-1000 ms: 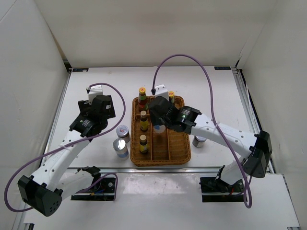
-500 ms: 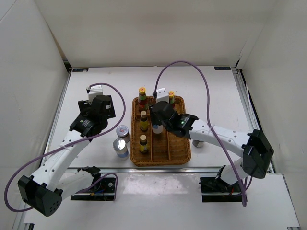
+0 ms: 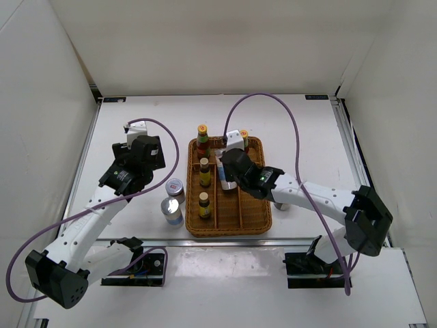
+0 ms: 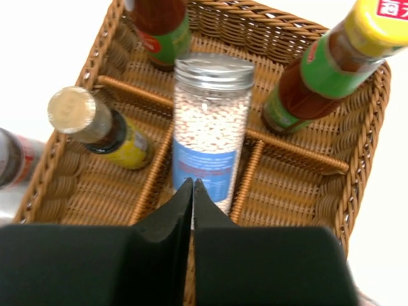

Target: Organize the condiment bottles

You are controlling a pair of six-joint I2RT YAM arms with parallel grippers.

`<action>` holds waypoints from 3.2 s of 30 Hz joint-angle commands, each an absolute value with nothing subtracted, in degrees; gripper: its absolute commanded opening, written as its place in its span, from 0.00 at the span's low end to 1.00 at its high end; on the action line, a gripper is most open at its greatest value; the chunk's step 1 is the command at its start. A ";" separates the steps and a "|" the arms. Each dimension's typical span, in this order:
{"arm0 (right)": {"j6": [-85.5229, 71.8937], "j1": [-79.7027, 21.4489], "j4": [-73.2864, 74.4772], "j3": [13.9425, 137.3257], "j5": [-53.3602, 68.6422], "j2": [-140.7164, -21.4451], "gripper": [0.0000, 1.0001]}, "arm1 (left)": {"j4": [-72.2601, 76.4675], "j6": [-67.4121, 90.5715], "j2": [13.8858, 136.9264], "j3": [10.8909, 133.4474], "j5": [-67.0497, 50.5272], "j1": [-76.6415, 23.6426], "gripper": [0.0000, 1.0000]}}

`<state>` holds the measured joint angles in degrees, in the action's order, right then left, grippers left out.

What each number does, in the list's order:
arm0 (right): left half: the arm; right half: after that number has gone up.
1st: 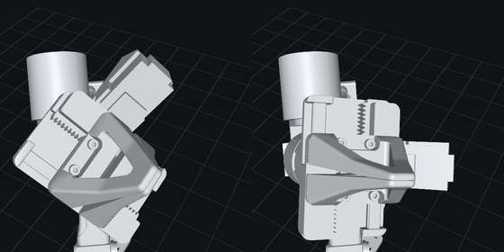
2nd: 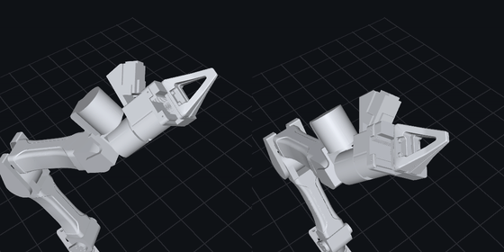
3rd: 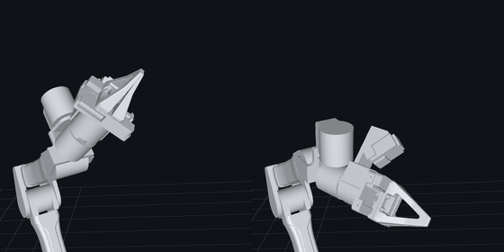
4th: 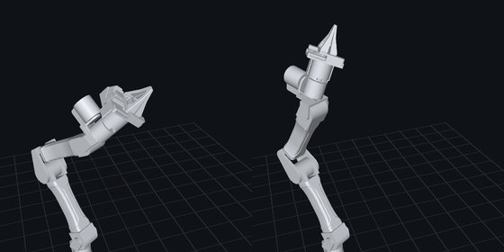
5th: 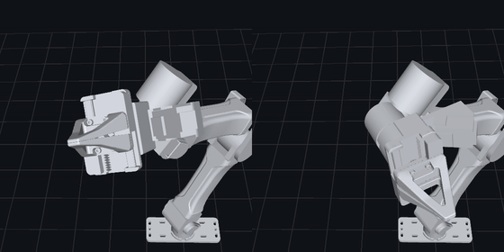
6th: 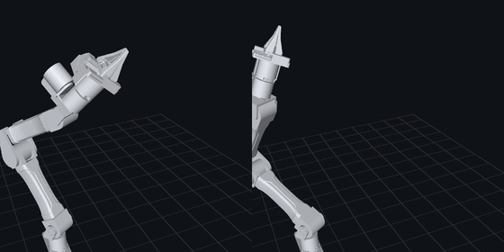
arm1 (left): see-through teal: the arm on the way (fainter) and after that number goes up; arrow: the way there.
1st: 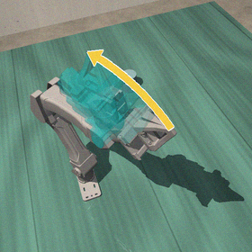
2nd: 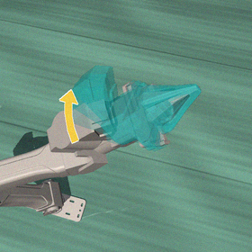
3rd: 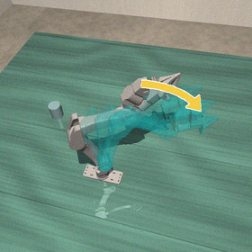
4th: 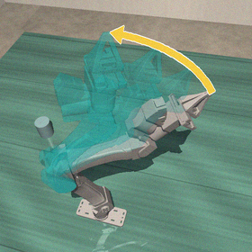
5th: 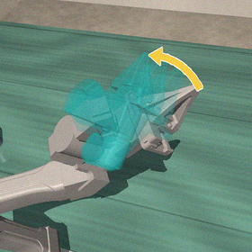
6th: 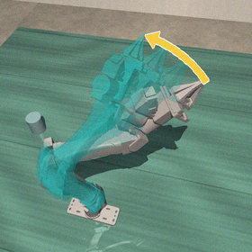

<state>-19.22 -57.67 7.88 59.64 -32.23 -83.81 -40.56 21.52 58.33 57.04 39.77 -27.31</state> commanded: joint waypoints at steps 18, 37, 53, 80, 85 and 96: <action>-14.77 -46.32 13.89 72.95 -14.25 -94.66 0.86 | -40.87 22.06 58.10 56.87 38.67 -26.98 1.00; -14.68 -44.12 15.56 80.07 -8.70 -104.15 0.92 | -40.87 22.06 58.10 56.87 38.67 -26.98 1.00; -15.82 -43.59 14.94 81.74 -6.24 -103.98 0.35 | -40.87 21.53 58.10 56.87 38.67 -26.98 1.00; -6.87 -50.53 -19.75 58.28 -20.30 -88.77 0.01 | -40.87 21.53 58.62 56.34 39.73 -28.03 1.00; -3.43 -51.76 -23.37 57.49 -20.30 -90.09 0.01 | -40.87 21.53 59.15 56.34 39.73 -28.56 1.00; -2.02 -53.61 -32.60 53.79 -27.41 -90.62 0.01 | -40.87 21.53 60.91 56.34 41.31 -29.62 1.00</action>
